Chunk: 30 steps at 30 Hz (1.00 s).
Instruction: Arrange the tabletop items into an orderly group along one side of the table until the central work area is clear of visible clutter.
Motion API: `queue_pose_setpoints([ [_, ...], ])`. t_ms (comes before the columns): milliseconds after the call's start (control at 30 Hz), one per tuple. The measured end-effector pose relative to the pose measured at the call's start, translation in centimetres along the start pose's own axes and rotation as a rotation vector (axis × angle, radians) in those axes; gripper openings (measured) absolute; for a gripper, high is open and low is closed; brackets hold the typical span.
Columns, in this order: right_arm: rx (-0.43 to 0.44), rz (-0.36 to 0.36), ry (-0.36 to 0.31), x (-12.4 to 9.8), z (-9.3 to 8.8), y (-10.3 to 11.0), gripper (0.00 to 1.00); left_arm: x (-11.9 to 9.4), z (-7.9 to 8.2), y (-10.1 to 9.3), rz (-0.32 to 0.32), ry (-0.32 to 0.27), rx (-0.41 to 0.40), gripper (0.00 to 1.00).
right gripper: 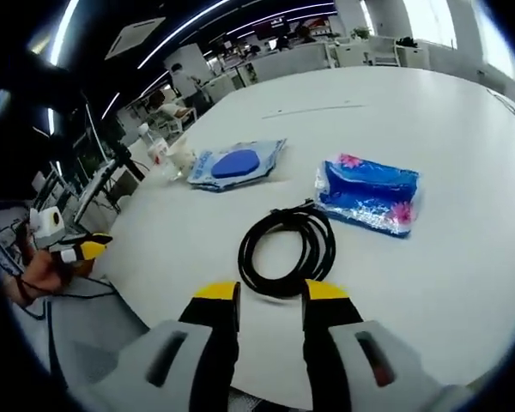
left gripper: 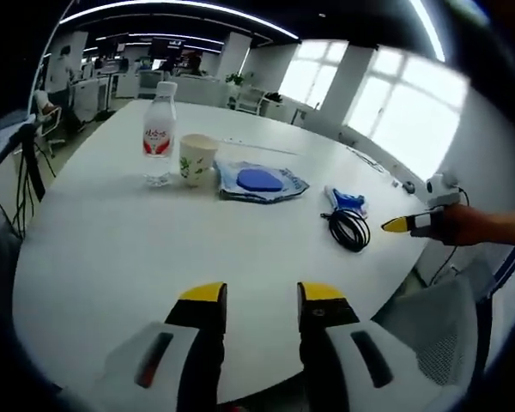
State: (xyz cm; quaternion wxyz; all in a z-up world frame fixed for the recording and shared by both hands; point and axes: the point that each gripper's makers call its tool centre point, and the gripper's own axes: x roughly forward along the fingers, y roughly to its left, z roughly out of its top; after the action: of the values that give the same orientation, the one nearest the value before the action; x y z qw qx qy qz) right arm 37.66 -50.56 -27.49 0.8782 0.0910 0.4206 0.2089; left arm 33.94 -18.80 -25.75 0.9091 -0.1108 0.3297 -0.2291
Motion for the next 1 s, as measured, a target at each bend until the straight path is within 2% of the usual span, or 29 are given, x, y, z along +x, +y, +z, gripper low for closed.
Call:
queue_pose_setpoints([
  [333,0.025,-0.017,0.016,0.5,1.0,-2.4,0.28,0.2,-0.9,0.1,0.013,0.020,0.006,0.32],
  [633,0.047,-0.064,0.036,1.3,1.4,-6.1,0.28,0.4,-0.1,-0.5,0.000,0.017,0.027,0.33],
  [833,0.072,-0.086,0.026,1.6,2.7,-8.0,0.27,0.4,-0.1,-0.7,-0.007,0.033,0.046,0.34],
  [1000,0.090,-0.133,-0.002,1.6,4.3,-10.0,0.27,0.1,0.1,-0.7,-0.004,0.031,0.039,0.35],
])
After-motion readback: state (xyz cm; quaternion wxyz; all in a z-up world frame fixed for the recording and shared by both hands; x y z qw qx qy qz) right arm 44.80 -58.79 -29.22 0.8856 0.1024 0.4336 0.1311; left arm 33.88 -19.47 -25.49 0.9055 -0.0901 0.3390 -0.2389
